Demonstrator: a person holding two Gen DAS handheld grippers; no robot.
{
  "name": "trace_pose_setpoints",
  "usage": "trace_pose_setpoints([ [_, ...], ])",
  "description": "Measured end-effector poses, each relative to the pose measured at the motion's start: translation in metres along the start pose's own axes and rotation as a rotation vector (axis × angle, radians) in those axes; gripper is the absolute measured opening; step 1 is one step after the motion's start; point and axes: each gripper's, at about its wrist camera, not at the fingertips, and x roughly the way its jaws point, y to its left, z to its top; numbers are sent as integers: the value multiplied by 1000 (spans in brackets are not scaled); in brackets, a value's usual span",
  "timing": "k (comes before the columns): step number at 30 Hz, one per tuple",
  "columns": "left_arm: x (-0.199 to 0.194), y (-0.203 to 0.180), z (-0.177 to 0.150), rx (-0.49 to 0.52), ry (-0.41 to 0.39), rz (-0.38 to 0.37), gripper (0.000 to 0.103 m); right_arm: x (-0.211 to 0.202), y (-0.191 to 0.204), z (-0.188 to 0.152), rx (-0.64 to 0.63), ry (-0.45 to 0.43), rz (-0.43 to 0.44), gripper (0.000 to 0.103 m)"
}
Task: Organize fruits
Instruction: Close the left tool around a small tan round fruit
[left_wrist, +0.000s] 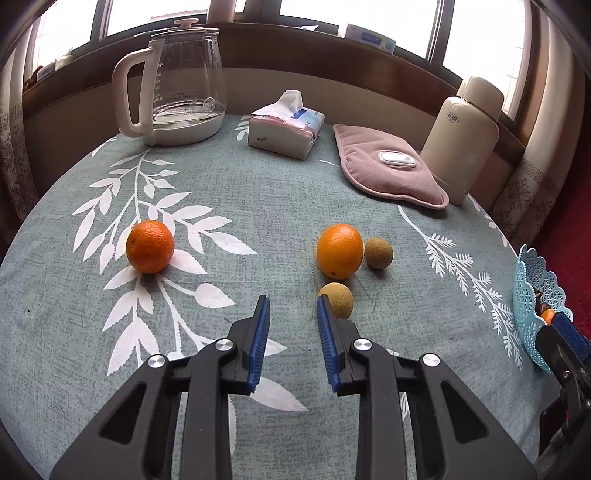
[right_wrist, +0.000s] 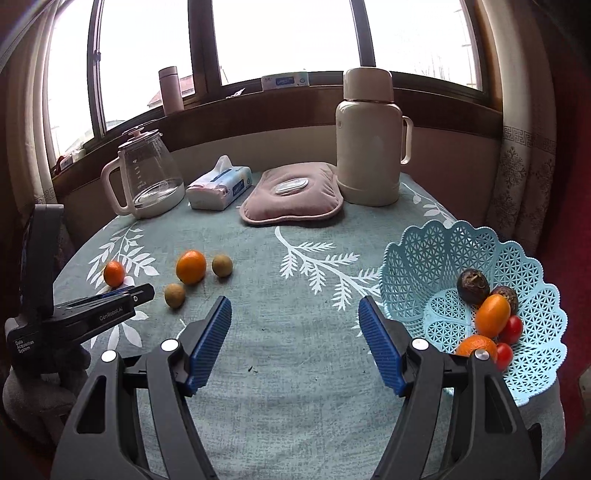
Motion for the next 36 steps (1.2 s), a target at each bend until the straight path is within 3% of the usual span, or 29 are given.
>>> trace_pose_setpoints([
  [5, 0, 4, -1, -10, -2, -17, 27, 31, 13, 5, 16, 81, 46, 73],
  [14, 15, -9, 8, 20, 53, -86, 28, 50, 30, 3, -10, 101, 34, 73],
  [24, 38, -29, 8, 96, 105, -122, 28, 55, 21, -1, 12, 122, 22, 73],
  [36, 1, 0, 14, -10, -8, -131, 27, 79, 24, 15, 41, 161, 46, 73],
])
